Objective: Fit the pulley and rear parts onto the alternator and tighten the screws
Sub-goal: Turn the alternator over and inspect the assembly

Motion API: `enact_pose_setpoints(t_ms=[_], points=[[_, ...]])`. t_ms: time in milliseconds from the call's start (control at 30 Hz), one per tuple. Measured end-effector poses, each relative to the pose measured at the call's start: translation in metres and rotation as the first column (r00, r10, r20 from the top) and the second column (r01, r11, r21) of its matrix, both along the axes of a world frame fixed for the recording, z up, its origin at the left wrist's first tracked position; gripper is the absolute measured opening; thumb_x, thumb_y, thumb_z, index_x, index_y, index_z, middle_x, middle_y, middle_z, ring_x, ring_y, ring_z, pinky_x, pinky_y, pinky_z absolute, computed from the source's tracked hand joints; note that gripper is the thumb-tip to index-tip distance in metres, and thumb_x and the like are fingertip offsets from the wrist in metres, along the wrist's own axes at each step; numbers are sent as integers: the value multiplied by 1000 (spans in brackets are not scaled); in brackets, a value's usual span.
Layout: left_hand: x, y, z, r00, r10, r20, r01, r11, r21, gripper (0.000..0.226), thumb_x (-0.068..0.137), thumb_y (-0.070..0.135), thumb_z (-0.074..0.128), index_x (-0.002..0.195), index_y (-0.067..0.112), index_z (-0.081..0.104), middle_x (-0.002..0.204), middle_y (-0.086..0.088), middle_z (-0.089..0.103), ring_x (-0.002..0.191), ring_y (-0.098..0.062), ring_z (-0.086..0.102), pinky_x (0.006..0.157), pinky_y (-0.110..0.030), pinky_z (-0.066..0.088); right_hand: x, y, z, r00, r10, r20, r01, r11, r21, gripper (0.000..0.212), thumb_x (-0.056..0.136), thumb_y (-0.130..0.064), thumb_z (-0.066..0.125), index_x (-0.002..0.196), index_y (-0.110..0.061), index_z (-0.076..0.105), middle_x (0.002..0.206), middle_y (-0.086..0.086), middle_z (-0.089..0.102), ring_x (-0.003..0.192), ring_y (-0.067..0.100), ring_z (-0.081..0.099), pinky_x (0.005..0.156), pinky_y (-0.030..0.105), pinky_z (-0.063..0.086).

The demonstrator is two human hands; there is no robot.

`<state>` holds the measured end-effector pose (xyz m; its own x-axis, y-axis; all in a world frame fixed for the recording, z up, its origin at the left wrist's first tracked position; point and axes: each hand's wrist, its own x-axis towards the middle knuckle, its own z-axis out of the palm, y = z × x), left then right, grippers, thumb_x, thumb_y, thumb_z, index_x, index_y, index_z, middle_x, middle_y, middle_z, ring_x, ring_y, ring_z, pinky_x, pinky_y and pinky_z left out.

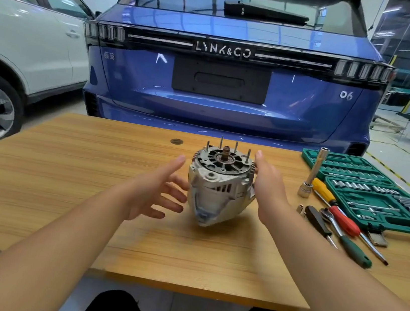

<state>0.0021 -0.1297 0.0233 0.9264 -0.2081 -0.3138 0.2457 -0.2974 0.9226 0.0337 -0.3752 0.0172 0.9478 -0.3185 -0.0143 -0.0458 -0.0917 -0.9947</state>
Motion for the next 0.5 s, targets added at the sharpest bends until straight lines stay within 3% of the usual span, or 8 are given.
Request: enact_pose_setpoints(t_ms=[100,167,300,367,433,500], points=[[4,-12,-4,981,118,153,-131,988,78,67,86,78,47,125,26,61,122,3,66,109,-16,64,92,-43,49,-11,2,6,993,106,48,-111,986,121,47,87,-69,51,111,-29,61,87,-17,66,85,9,63,86,36,38],[7,-24,-9,971,160,178,-155,987,-40,65,92,72,46,142,30,49,140,4,54,121,-16,53,95,-43,45,-16,-4,12,963,270,26,-270,951,153,42,84,-65,57,106,-30,64,87,-15,76,89,11,72,83,36,44],[11,-40,-16,977,195,84,-160,938,-307,49,100,59,44,145,38,45,151,2,46,134,-23,45,108,-50,39,-20,-28,15,921,382,-73,-370,919,134,26,92,-51,59,114,-37,61,127,-4,67,124,20,55,101,51,42],[11,-44,-20,978,199,57,-163,912,-377,41,102,50,47,141,37,50,147,0,49,131,-26,48,105,-53,43,-21,-35,13,919,385,-78,-370,915,161,27,96,-44,56,122,-39,57,130,-2,64,124,23,55,98,55,46],[11,-45,-22,981,195,5,-168,857,-487,35,102,40,52,136,32,55,142,-4,53,125,-31,52,91,-49,54,-20,-34,10,932,357,-61,-341,923,179,32,99,-39,50,131,-40,54,128,-1,64,124,24,56,94,57,48],[10,-45,-23,979,203,-27,-184,815,-549,30,101,34,55,131,28,59,137,-6,54,121,-35,54,81,-47,59,-17,-31,8,946,320,-46,-309,937,166,34,101,-36,46,134,-41,54,129,0,64,125,25,55,99,64,45]])
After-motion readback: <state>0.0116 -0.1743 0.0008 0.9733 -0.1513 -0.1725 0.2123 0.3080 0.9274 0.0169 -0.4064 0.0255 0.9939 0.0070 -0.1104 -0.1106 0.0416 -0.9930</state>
